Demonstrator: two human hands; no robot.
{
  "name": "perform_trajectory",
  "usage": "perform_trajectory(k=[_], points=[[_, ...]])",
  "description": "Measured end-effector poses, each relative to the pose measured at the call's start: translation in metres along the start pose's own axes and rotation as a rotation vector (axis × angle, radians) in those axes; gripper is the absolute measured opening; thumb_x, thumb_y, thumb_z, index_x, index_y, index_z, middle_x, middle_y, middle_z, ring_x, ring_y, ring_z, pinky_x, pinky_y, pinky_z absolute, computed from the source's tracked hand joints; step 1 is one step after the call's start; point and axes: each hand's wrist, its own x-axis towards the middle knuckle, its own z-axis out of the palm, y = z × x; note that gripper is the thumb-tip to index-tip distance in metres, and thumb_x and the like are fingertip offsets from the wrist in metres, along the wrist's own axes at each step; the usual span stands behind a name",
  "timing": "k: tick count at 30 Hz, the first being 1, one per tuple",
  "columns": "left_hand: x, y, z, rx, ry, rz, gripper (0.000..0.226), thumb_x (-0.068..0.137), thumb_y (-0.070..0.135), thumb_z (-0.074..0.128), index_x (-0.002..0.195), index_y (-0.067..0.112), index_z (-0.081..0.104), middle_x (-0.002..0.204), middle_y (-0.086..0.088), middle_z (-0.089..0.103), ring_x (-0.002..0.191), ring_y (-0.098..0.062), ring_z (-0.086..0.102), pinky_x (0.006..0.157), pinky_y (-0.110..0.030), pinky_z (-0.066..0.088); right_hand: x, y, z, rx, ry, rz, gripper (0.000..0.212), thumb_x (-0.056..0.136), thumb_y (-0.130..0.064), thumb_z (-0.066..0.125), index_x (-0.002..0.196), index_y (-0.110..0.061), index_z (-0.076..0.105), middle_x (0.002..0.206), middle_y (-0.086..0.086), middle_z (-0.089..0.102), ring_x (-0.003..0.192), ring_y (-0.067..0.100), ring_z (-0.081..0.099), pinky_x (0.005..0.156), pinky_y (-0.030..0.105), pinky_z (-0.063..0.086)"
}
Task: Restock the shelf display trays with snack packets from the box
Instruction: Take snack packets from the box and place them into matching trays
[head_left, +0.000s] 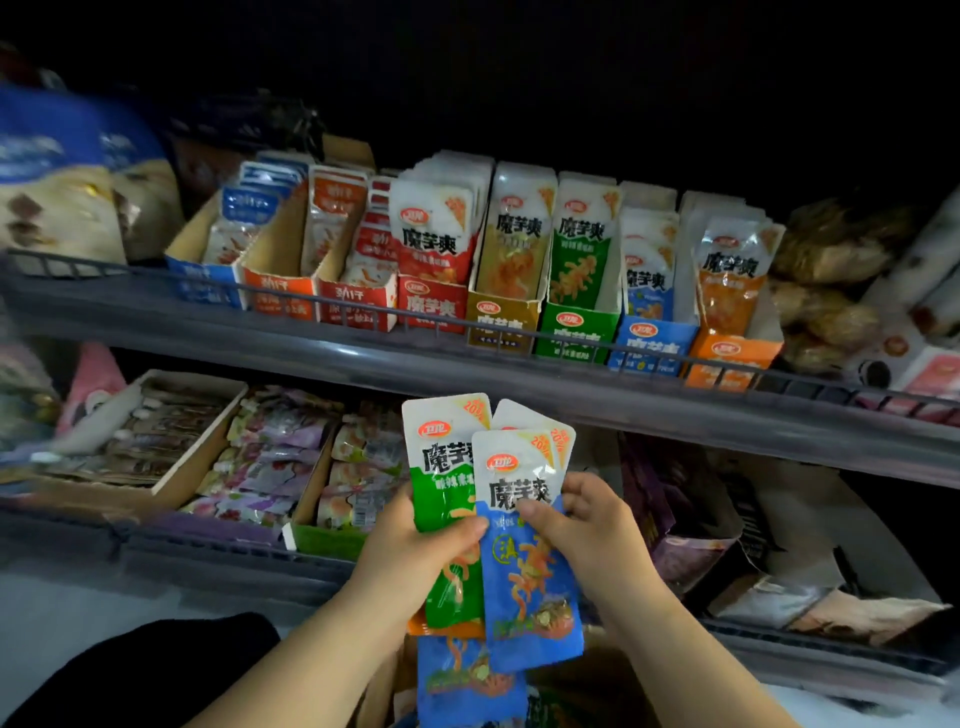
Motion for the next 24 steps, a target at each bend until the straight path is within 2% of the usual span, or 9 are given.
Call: perform_trajectory(k=[2,6,8,11,14,16,20,22,24], points=[[-0.007,0.011,-0.003,-0.013,0.014,0.008,0.021,0.076,-0.006,0.065,0.08,0.013,0.056,0.055,0.006,0.066,0.05,-0.009,0.063,0.047,-0.02,0.05,-0.005,-0.014,-0.003,-0.075,-0.018,-0.038,0.016,0.078,-0.009,0.069,0.079,-0.015,0.055,0.071,0.004,0.062,0.066,0.019,0.06,0.064,0.033,0.049],[-0.019,0.034,-0.004,-0.039,-0.003,0.06,0.018,0.077,-0.007,0.063,0.083,0.009,0.056,0.052,0.005,0.065,0.048,-0.008,0.06,0.048,-0.017,0.049,-0.013,-0.045,-0.017,-0.132,-0.027,-0.094,0.013,0.08,-0.005,0.066,0.077,-0.012,0.056,0.059,0.002,0.058,0.051,0.009,0.052,0.044,0.014,0.04],[-0.021,0.047,-0.001,-0.038,-0.035,0.088,0.019,0.077,-0.006,0.063,0.087,0.009,0.057,0.06,0.003,0.066,0.05,-0.008,0.06,0.048,-0.017,0.049,-0.015,-0.059,-0.024,-0.137,-0.015,-0.113,0.012,0.081,-0.004,0.065,0.075,-0.01,0.056,0.056,0.002,0.057,0.047,0.008,0.049,0.04,0.012,0.037],[-0.012,0.067,0.008,-0.026,-0.084,0.148,0.019,0.078,-0.007,0.062,0.088,0.008,0.057,0.06,0.001,0.063,0.045,-0.004,0.057,0.046,-0.014,0.046,-0.01,-0.077,-0.033,-0.139,0.019,-0.14,0.013,0.084,-0.008,0.063,0.075,-0.011,0.054,0.051,-0.003,0.056,0.044,0.008,0.047,0.036,0.012,0.033],[0.002,0.078,0.019,-0.03,-0.106,0.18,0.018,0.078,-0.005,0.063,0.089,0.007,0.057,0.06,0.0,0.062,0.043,-0.002,0.057,0.044,-0.013,0.045,0.004,-0.09,-0.043,-0.123,0.04,-0.154,0.012,0.085,-0.008,0.062,0.077,-0.009,0.053,0.041,-0.007,0.054,0.034,0.001,0.044,0.034,0.013,0.032],[0.012,0.08,0.027,-0.051,-0.116,0.171,0.017,0.078,-0.001,0.064,0.086,0.011,0.056,0.058,0.003,0.065,0.045,-0.002,0.059,0.044,-0.014,0.048,0.015,-0.096,-0.05,-0.143,0.064,-0.158,0.011,0.085,-0.008,0.061,0.077,-0.008,0.053,0.042,-0.007,0.055,0.032,0.0,0.044,0.034,0.014,0.032],[0.033,0.08,0.035,-0.097,-0.116,0.154,0.02,0.077,0.0,0.066,0.084,0.017,0.058,0.059,0.008,0.069,0.051,-0.004,0.064,0.054,-0.024,0.052,0.035,-0.103,-0.067,-0.134,0.105,-0.136,0.016,0.087,-0.007,0.057,0.073,-0.009,0.051,0.038,-0.006,0.054,0.034,0.002,0.046,0.039,0.017,0.037],[0.04,0.08,0.036,-0.127,-0.106,0.149,0.021,0.075,0.001,0.068,0.085,0.018,0.06,0.065,0.005,0.07,0.056,-0.006,0.065,0.06,-0.028,0.053,0.041,-0.109,-0.078,-0.094,0.14,-0.148,0.021,0.088,-0.004,0.055,0.068,-0.009,0.049,0.044,-0.003,0.054,0.036,0.006,0.048,0.038,0.016,0.038],[0.047,0.078,0.038,-0.126,-0.107,0.137,0.022,0.075,0.003,0.068,0.086,0.019,0.06,0.07,0.003,0.071,0.059,-0.008,0.067,0.058,-0.028,0.052,0.047,-0.118,-0.089,-0.05,0.183,-0.178,0.021,0.088,-0.006,0.053,0.068,-0.012,0.048,0.055,0.003,0.057,0.046,0.013,0.052,0.042,0.02,0.041]])
